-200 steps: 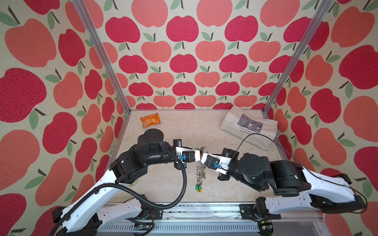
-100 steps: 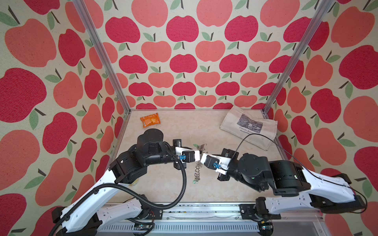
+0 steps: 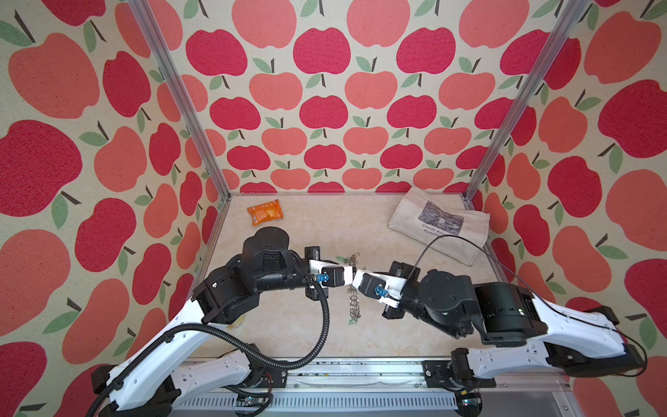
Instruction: Put the keys on the keyring
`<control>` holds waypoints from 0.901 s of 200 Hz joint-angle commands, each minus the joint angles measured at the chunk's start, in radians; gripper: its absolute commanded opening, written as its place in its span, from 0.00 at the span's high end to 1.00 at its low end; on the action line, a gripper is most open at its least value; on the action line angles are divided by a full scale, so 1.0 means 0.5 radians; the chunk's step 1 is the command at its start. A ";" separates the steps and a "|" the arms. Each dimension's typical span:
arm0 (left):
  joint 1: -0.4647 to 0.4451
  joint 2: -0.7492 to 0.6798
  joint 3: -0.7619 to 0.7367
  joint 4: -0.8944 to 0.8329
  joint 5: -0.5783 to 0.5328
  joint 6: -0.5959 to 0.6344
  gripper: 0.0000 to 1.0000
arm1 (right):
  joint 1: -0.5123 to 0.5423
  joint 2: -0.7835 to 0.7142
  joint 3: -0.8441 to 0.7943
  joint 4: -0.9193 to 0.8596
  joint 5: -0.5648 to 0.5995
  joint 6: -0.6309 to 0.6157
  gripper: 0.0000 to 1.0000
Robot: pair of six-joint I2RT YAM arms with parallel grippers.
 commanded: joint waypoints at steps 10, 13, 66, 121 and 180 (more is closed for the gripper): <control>-0.012 -0.018 0.098 0.055 0.037 0.037 1.00 | 0.010 0.025 0.058 -0.056 0.007 -0.004 1.00; -0.011 -0.018 0.099 0.057 0.039 0.041 1.00 | 0.010 0.026 0.060 -0.062 0.007 -0.002 1.00; -0.012 -0.021 0.098 0.087 0.034 0.037 1.00 | 0.009 0.023 0.050 -0.097 -0.031 0.044 1.00; -0.008 -0.024 0.112 0.094 0.029 0.030 1.00 | -0.003 0.017 0.035 -0.111 -0.096 0.077 1.00; 0.003 -0.015 0.138 0.078 0.032 0.025 1.00 | -0.003 0.028 0.032 -0.142 -0.171 0.104 1.00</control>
